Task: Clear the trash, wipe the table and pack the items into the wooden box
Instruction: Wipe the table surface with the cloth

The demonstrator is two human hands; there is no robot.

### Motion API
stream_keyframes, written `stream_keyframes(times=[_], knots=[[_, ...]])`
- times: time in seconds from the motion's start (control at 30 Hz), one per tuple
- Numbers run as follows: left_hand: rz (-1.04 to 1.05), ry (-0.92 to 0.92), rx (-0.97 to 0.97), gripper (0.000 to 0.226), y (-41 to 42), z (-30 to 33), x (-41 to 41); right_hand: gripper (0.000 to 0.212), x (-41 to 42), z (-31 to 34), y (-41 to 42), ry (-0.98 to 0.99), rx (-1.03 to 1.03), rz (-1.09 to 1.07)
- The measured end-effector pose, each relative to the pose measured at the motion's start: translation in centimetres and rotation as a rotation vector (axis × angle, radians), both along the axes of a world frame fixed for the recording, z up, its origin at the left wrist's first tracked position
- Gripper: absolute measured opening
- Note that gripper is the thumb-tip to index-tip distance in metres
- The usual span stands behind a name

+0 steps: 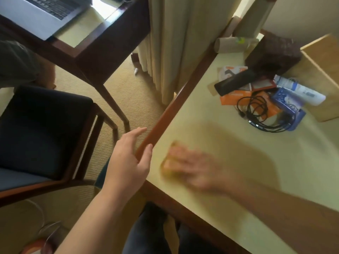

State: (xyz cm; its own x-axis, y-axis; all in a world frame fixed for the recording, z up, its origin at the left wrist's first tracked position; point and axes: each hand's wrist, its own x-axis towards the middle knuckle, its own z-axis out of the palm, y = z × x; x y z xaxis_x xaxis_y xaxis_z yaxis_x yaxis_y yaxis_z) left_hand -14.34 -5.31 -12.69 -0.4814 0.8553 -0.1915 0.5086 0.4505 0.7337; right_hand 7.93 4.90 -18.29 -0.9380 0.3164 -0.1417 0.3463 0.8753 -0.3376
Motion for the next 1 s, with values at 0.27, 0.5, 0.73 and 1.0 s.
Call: stream_keyframes(times=[0.27, 0.5, 0.73, 1.0], knots=[[-0.169, 0.037, -0.023, 0.045, 4.0, -1.9, 8.9, 0.05, 10.1, 0.0, -7.2, -0.156, -0.192, 0.163], [-0.268, 0.173, -0.086, 0.045, 6.9, -4.5, 16.7, 0.054, 26.3, -2.9, 2.5, -0.045, 0.032, -1.172], [-0.37, 0.315, -0.12, 0.057, 10.0, -7.0, 24.7, 0.048, 33.2, -0.8, -6.9, -0.162, 0.051, 0.093], [-0.335, 0.459, -0.159, 0.066, 10.0, -8.8, 27.3, 0.06, 40.1, -2.1, 10.0, -0.29, 0.046, -1.406]])
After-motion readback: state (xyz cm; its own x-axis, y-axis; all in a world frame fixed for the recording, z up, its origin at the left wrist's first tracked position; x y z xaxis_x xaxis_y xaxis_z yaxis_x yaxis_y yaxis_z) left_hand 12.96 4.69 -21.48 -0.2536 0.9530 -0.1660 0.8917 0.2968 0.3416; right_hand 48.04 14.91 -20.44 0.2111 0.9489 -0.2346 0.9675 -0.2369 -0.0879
